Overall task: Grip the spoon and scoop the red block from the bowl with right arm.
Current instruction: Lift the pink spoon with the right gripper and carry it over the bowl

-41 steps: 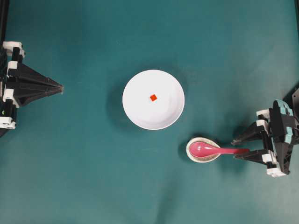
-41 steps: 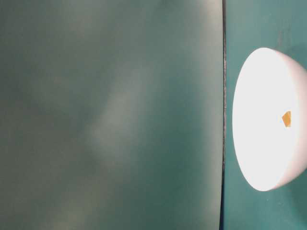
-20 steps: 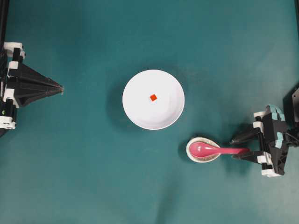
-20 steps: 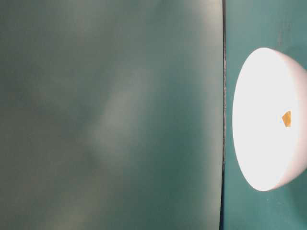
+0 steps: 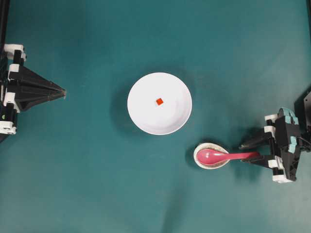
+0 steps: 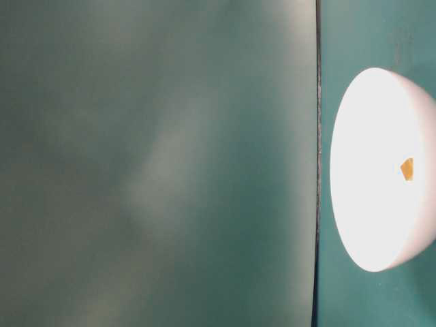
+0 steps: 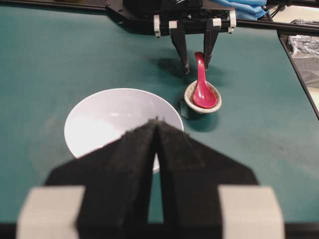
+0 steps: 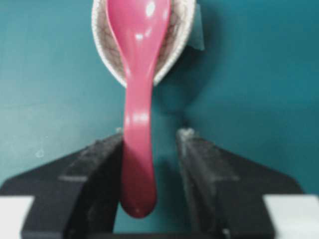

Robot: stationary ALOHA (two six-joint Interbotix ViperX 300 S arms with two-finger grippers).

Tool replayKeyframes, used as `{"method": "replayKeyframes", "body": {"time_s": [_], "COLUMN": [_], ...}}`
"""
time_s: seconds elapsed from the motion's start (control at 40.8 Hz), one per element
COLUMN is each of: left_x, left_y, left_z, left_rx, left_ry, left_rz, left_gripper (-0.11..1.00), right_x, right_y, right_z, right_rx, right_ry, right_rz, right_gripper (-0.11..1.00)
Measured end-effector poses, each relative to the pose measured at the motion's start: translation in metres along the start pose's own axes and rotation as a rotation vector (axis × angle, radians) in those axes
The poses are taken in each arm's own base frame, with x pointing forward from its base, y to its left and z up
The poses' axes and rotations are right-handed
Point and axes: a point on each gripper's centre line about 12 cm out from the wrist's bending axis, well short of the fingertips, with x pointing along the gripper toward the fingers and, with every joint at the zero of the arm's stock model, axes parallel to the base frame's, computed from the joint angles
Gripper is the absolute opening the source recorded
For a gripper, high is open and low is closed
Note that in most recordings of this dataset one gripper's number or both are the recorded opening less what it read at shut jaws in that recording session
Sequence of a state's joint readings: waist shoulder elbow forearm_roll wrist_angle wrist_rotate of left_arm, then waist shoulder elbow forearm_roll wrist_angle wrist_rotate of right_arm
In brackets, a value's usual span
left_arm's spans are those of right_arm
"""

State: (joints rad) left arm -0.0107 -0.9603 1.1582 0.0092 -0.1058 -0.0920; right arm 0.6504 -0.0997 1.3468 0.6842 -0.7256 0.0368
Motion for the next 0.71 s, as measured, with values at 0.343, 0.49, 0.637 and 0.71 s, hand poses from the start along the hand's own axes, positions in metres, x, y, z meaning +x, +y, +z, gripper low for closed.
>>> {"method": "replayKeyframes", "body": {"time_s": [0.343,0.49,0.637,0.71], "left_x": [0.0000,0.0000,0.0000,0.0000], "left_y": [0.0004,0.0001,0.0004,0.0004], "left_z": [-0.0009,-0.0011,-0.0011,-0.0011], "left_rx": [-0.003,-0.003,-0.003,-0.003], "left_ry": [0.008,0.009,0.009,0.009], "left_rz": [0.002,0.001,0.002,0.002], "left_gripper": [0.00,0.00,0.00,0.00], "right_x": [-0.0005,-0.0005,-0.0005,-0.0006], "right_y": [0.0030,0.0039,0.0030,0.0034], "right_z": [-0.0007,-0.0002,-0.0007,-0.0010], "right_rx": [-0.005,-0.006,-0.007,-0.007], "right_ry": [0.001,-0.001,0.000,0.002], "right_rz": [0.012,0.016,0.012,0.014], "right_gripper": [0.38,0.35,0.32,0.30]}}
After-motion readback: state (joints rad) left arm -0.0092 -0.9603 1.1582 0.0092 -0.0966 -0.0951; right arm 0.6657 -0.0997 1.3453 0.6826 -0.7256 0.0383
